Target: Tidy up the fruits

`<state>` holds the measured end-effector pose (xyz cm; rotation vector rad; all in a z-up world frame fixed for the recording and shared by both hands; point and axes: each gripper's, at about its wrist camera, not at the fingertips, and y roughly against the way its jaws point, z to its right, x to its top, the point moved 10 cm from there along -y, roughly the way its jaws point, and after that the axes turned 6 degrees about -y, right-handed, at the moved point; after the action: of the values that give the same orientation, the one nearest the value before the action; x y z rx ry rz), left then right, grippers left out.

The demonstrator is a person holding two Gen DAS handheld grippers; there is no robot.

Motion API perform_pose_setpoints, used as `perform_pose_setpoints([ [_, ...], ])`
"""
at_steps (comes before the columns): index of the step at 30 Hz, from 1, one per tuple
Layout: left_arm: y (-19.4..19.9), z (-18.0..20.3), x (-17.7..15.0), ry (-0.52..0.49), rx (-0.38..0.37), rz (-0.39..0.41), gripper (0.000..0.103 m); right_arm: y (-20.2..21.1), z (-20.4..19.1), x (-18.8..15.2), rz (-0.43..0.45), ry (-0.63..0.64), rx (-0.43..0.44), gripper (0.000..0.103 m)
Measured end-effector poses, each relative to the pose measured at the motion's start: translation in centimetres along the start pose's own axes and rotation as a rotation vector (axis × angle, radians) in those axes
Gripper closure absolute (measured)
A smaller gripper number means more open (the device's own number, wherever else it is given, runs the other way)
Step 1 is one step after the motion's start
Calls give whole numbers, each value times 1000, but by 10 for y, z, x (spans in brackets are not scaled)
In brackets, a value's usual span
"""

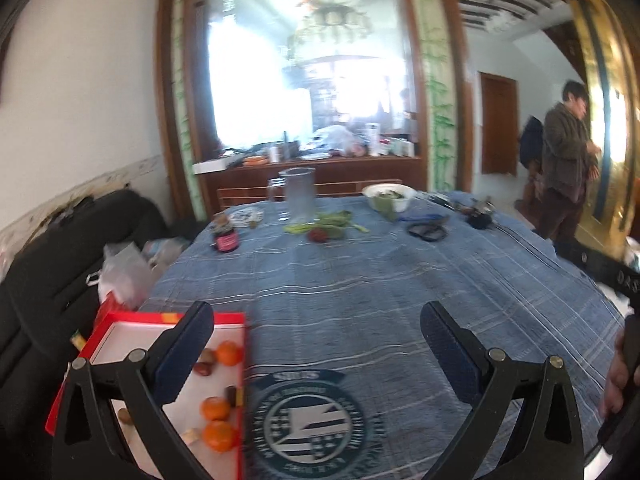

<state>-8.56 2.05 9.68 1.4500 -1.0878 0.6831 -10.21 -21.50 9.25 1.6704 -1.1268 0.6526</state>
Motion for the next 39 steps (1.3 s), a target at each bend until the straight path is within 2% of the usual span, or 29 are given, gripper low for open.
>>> perform_pose_setpoints([
  [2,-1,12,3,-27,-17,-4,0,4,14,6,25,-5,-30,14],
  [6,1,32,8,-69,-46,4,0,9,32,13,58,-9,-75,9],
  [12,0,44,11,-89,-45,3,0,2,31,6,26,-8,-58,7],
  [27,-13,17,3,-2,-47,-12,0,-9,3,-7,-9,48,-64,7],
  [35,-20,9,1,30,-69,-30,0,-1,-16,-4,27,134,-94,7],
  [39,-18,3,2,38,-44,-19,0,5,-24,-1,55,171,-109,5],
])
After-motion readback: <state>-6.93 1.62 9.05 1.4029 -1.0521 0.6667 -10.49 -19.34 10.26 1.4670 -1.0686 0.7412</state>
